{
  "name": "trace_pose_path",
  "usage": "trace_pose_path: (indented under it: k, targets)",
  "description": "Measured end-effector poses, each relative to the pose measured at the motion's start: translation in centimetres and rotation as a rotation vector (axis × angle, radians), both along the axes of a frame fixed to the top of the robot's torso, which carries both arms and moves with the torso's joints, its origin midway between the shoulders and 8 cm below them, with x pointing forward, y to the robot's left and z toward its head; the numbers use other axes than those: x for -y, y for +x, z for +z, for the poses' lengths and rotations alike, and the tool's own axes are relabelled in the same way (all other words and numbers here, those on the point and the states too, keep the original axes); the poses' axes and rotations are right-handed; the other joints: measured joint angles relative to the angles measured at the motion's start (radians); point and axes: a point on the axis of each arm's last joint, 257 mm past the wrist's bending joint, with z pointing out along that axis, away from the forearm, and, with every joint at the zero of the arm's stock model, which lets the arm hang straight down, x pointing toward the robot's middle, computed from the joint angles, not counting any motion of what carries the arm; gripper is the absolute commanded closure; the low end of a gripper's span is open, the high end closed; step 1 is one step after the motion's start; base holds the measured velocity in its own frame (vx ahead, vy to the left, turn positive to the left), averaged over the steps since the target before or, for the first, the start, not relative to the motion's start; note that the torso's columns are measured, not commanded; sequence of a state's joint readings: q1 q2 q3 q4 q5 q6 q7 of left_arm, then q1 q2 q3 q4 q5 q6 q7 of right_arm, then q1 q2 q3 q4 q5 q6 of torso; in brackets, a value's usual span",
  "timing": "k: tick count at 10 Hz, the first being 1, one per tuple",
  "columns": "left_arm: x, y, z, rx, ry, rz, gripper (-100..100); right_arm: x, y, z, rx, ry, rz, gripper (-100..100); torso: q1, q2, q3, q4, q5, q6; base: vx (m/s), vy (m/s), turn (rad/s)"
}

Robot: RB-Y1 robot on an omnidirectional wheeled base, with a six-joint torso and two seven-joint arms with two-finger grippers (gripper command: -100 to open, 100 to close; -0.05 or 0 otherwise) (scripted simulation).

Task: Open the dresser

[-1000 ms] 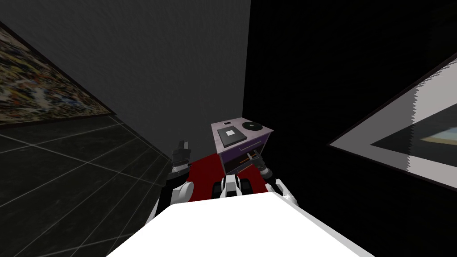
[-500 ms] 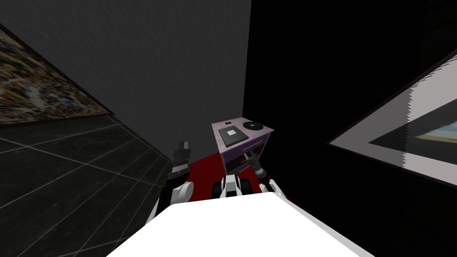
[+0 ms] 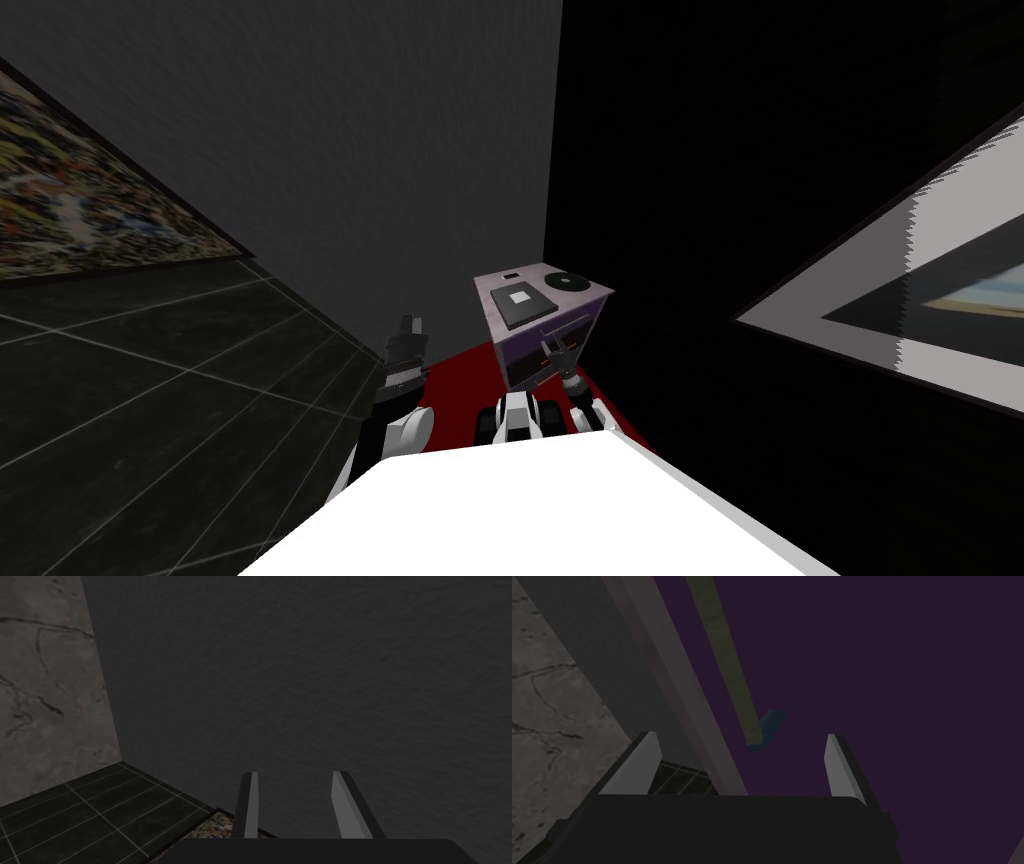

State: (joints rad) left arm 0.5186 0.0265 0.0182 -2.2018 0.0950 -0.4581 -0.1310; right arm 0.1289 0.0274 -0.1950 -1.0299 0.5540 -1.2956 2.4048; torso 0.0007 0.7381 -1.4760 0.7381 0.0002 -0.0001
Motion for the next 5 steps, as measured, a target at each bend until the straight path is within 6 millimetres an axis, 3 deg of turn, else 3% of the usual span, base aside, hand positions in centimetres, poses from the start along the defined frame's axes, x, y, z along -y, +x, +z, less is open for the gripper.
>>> trace_pose_path:
  k: [3, 4, 5]
  targets:
    - [0.0, 0.0, 0.0, 0.0, 0.0, 0.0, 0, 0.6, 1.6, 1.2, -0.001, 0.0, 0.005, -100, 0.0, 0.0, 0.0, 0.0, 0.0, 0.0, -0.012, 0.04, -0.011]
    - [0.0, 0.0, 0.0, 0.0, 0.0, 0.0, 0, 0.6, 1.7, 1.2, -0.003, 0.001, 0.005, 100, -0.002, 0.0, 0.0, 0.0, -0.001, 0.0, 0.011, -0.024, 0.028]
    - [0.0, 0.0, 0.0, 0.0, 0.0, 0.0, 0, 0.3, 1.3, 0.9, -0.005, 0.002, 0.003, 100, -0.004, -0.001, -0.001, 0.0, -0.001, 0.0, 0.007, -0.041, 0.048]
